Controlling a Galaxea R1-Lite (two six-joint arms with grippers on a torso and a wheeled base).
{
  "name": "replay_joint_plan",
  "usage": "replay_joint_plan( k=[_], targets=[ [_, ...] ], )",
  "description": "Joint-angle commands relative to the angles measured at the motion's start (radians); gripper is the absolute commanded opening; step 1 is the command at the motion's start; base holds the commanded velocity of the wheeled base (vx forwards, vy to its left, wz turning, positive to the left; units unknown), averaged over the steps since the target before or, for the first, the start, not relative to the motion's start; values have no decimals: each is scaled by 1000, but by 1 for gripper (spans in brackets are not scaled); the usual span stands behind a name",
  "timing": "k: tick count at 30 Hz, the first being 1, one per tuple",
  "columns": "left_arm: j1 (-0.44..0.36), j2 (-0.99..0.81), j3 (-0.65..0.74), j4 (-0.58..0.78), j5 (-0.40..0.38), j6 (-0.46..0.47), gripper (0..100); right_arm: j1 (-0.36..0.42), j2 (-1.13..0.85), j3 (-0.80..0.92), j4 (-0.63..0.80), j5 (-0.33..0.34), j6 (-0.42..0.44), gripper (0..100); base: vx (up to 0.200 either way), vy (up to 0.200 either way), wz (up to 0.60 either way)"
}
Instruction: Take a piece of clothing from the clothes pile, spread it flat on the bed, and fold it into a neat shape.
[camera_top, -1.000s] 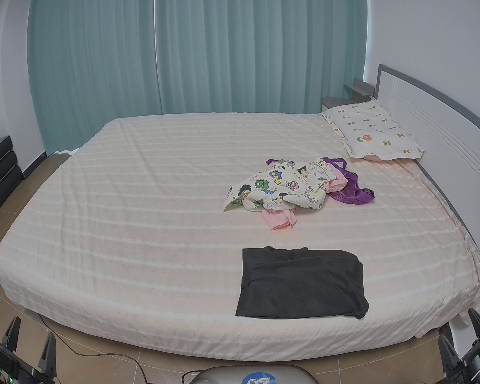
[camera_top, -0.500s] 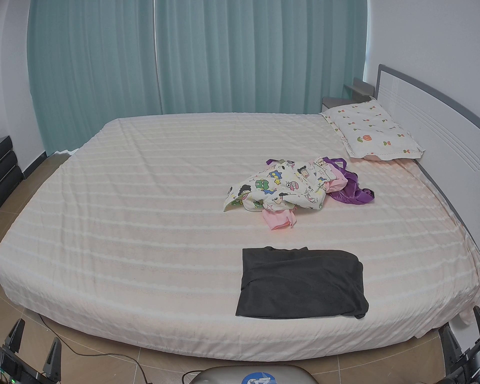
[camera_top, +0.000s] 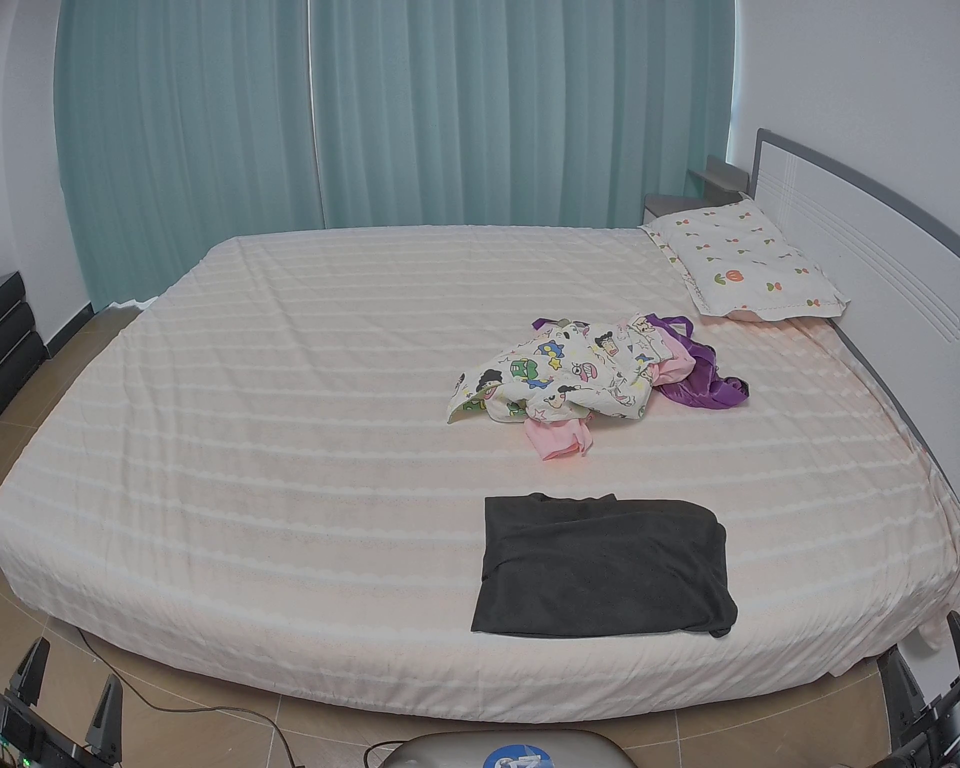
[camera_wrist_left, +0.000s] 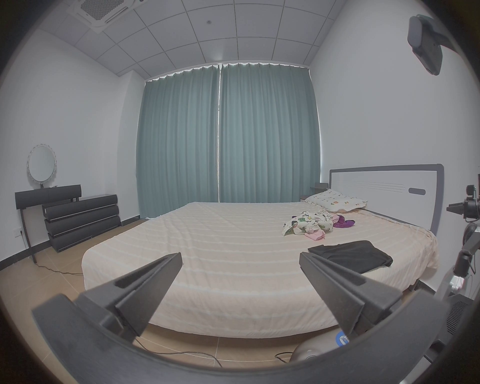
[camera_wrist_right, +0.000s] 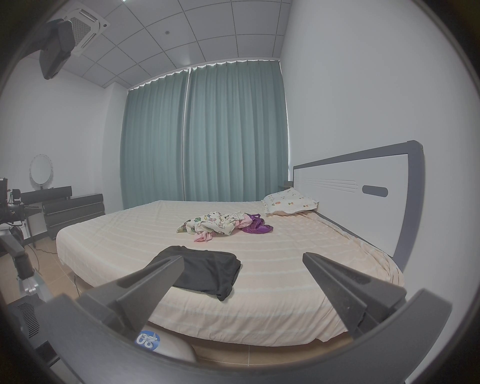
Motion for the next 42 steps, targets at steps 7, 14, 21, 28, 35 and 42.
replay_joint_plan(
  k=[7, 14, 21, 28, 35, 42],
  targets=[
    [1, -11, 16, -1, 0, 0, 100, 0, -10, 14, 1, 0, -1, 100, 0, 0, 0],
    [0, -11, 16, -1, 0, 0, 100, 0, -10, 14, 1, -1, -1, 100, 0, 0, 0],
    [0, -11, 16, -1, 0, 0, 100, 0, -10, 14, 1, -1, -1, 100, 0, 0, 0],
    [0, -11, 16, -1, 0, 0, 100, 0, -10, 14, 1, -1, 1, 100, 0, 0, 0],
    [1, -10, 16, -1, 0, 0, 100, 0, -10, 14, 1, -1, 1, 100, 0, 0, 0],
    [0, -11, 16, -1, 0, 0, 100, 0, -10, 14, 2, -1, 1, 100, 0, 0, 0]
  ],
)
